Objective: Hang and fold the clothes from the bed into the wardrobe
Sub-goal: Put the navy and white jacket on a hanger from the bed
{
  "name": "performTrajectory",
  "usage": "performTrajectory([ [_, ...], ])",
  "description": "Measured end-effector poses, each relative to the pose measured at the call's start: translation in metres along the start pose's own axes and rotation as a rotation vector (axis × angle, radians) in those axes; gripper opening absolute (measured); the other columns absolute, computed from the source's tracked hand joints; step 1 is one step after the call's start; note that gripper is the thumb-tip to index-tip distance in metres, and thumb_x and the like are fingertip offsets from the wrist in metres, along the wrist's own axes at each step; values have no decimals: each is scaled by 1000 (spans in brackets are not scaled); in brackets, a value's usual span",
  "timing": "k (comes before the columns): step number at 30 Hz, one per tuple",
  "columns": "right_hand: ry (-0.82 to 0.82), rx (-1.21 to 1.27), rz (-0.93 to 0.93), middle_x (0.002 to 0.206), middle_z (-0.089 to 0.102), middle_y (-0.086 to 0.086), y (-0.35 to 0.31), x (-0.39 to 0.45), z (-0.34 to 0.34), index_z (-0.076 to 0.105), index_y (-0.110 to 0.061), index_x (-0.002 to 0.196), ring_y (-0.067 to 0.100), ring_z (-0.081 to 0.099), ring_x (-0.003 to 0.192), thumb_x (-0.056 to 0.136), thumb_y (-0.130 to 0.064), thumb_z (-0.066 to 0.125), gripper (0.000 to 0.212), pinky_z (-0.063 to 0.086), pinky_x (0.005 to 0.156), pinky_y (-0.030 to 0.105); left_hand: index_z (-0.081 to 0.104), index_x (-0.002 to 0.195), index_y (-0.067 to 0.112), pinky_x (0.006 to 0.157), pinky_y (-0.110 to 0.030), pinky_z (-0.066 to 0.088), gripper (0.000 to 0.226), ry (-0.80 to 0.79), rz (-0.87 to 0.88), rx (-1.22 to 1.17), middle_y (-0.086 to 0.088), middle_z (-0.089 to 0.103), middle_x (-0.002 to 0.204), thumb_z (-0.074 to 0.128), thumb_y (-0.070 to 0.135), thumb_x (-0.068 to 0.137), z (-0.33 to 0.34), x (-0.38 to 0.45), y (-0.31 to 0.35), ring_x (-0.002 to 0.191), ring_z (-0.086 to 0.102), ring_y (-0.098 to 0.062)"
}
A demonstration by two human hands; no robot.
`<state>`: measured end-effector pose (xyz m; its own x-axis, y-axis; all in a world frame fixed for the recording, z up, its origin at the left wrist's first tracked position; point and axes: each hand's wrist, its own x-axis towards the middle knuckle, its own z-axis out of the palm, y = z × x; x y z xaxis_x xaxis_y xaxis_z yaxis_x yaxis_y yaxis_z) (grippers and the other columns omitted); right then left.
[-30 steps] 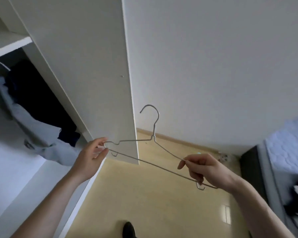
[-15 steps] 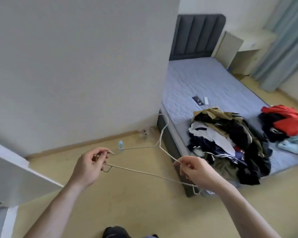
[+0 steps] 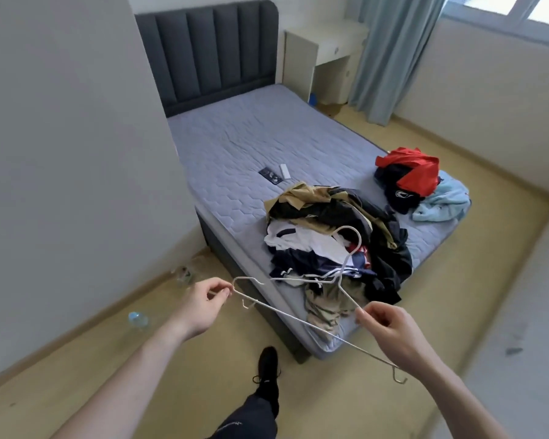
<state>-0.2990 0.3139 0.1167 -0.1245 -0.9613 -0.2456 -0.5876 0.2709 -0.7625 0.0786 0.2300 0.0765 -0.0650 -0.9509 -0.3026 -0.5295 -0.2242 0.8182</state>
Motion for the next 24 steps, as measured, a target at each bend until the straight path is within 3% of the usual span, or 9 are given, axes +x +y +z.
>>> performTrajectory([
  [7, 113, -48, 148, 53, 45, -10, 28, 91, -47, 70, -19, 73, 5, 39, 51, 99, -36, 67, 31, 34, 55, 29, 74, 96, 33, 66, -10, 44, 11, -176, -51, 174, 15, 73, 86, 63, 31, 99, 57, 126, 31, 86, 66, -6],
  [10, 169, -70, 200, 52, 45, -10, 38, 128, -63, 70, -18, 73, 4, 39, 49, 99, -38, 66, 32, 33, 54, 28, 74, 99, 32, 82, -23, 50, 11, -272, -69, 244, 12, 73, 95, 64, 31, 98, 85, 180, 40, 93, 65, -12],
  [14, 230, -47, 297, 48, 45, -10, 59, 162, -83, 72, -21, 72, 6, 38, 46, 99, -39, 64, 34, 33, 54, 31, 70, 98, 34, 94, -30, 52, 8, -418, -114, 380, 9, 74, 106, 62, 32, 96, 131, 234, 56, 104, 67, -16],
  [21, 251, 0, 428, 47, 45, -11, 117, 232, -116, 66, -15, 70, 6, 38, 43, 100, -35, 63, 37, 33, 53, 29, 72, 112, 31, 101, -29, 48, 23, -524, -119, 532, 5, 67, 130, 58, 32, 94, 223, 302, 81, 122, 61, -18],
  [24, 216, 18, 476, 48, 40, -10, 149, 274, -126, 48, -15, 61, 7, 35, 45, 98, -34, 65, 46, 33, 56, 34, 70, 120, 32, 102, -32, 49, 28, -542, -191, 562, 0, 57, 137, 59, 33, 94, 267, 325, 80, 125, 59, -24],
])
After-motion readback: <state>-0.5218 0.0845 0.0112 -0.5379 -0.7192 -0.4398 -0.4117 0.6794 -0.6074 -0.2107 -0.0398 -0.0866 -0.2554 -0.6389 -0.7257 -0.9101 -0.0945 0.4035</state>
